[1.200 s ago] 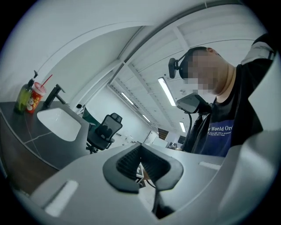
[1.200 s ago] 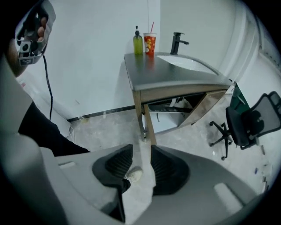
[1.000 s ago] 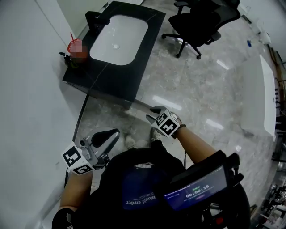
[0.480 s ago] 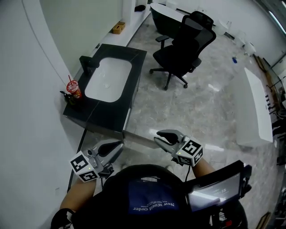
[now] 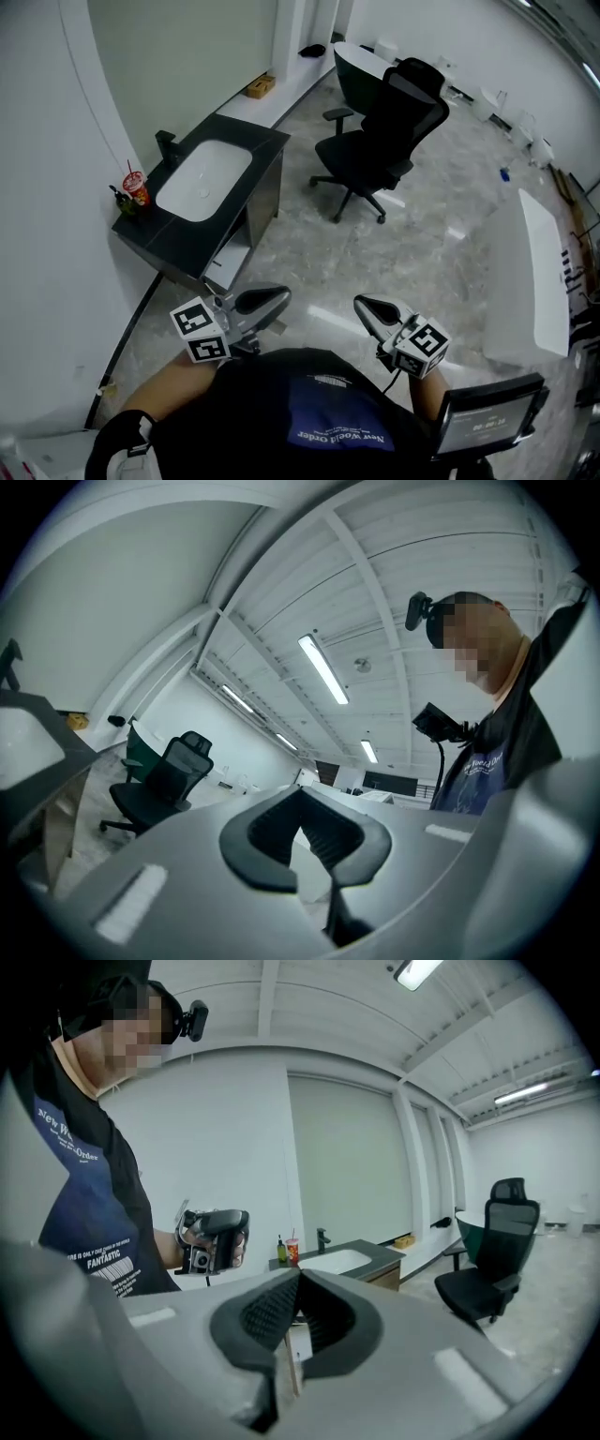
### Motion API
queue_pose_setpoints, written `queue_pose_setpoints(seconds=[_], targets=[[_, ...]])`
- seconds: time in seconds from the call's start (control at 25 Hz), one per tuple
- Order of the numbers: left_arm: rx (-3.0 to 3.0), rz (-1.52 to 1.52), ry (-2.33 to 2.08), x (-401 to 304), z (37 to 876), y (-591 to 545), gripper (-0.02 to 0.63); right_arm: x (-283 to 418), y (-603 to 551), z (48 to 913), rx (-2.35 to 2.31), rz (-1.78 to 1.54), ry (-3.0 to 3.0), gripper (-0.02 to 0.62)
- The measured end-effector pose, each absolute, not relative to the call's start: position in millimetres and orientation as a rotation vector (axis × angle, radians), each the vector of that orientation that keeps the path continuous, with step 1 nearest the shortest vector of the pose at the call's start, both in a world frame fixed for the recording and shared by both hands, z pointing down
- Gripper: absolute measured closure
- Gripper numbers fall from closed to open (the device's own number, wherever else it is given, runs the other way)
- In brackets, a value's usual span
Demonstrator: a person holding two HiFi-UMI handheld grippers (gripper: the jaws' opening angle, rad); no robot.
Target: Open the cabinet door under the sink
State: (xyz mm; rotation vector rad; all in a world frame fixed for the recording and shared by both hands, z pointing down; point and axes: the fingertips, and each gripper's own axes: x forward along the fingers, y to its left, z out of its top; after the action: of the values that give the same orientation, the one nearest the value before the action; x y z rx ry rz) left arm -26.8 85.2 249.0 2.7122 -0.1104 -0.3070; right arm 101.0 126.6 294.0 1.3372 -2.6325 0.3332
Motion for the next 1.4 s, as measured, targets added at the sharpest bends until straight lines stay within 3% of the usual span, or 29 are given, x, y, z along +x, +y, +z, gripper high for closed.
queue_pose_setpoints(seconds=[0.24,0.64,1.08,1.4], targets=[[2.698,-0.349,-0.043,107.3,234.0,137.9,0.606,236.5,177.5,278.2,1.401,0.343,-2.598,0.594],[2.661,-0.295,0.102,260.4,242.0,144.0,0.606,367.6,200.0,282.7,1.496,0.342,-2.502,0.594],[2.615,-0.297,0.232,410.5,260.8,35.6,0.606,499.0,101.3,268.8,1.59,0.326,-2.414,0.594],[2.677,-0.286,0.081,461.4,248.0,-46.9,0.606,585.7,29.2,275.4,1.586,0.383,-2.484,0.594]])
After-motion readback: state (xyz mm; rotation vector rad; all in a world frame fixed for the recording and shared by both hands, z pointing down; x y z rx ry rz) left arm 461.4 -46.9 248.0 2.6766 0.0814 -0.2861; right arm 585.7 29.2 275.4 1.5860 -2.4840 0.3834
